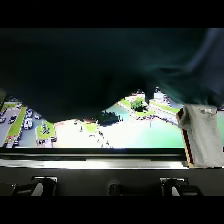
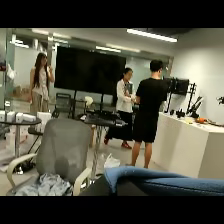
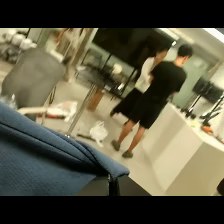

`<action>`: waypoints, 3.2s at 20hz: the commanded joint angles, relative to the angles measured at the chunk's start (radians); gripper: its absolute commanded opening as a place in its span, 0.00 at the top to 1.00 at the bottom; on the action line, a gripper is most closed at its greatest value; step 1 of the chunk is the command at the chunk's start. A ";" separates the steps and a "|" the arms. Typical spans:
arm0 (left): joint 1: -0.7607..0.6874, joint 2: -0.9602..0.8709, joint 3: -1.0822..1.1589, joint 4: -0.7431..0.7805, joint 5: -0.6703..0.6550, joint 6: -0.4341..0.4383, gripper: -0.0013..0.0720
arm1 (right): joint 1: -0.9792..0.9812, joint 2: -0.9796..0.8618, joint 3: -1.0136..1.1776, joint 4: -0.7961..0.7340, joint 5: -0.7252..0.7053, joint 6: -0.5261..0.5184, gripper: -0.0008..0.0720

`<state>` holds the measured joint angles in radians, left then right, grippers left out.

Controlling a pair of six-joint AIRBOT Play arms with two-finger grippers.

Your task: Fold the shirts.

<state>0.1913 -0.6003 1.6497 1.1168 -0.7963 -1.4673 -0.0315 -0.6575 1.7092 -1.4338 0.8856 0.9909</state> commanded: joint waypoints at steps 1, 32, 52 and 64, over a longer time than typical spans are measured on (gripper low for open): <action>0.000 0.025 0.018 0.041 0.003 -0.018 0.94 | 0.001 0.047 0.012 -0.007 -0.008 0.031 0.94; 0.192 -0.874 -0.378 0.061 -0.709 0.030 0.30 | -0.209 -0.987 -0.024 0.101 0.756 0.050 0.32; 0.162 -0.701 -0.972 -0.071 -0.318 0.132 0.70 | -0.213 -0.793 -0.435 0.198 0.682 -0.038 0.31; 0.166 -0.684 -0.972 -0.071 -0.325 0.137 0.94 | -0.213 -0.806 -0.638 0.216 0.342 0.102 0.31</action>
<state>0.3573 -1.2896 0.6781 1.0435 -1.1149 -1.3346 -0.2447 -1.4384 1.0882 -1.2255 1.2949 1.0531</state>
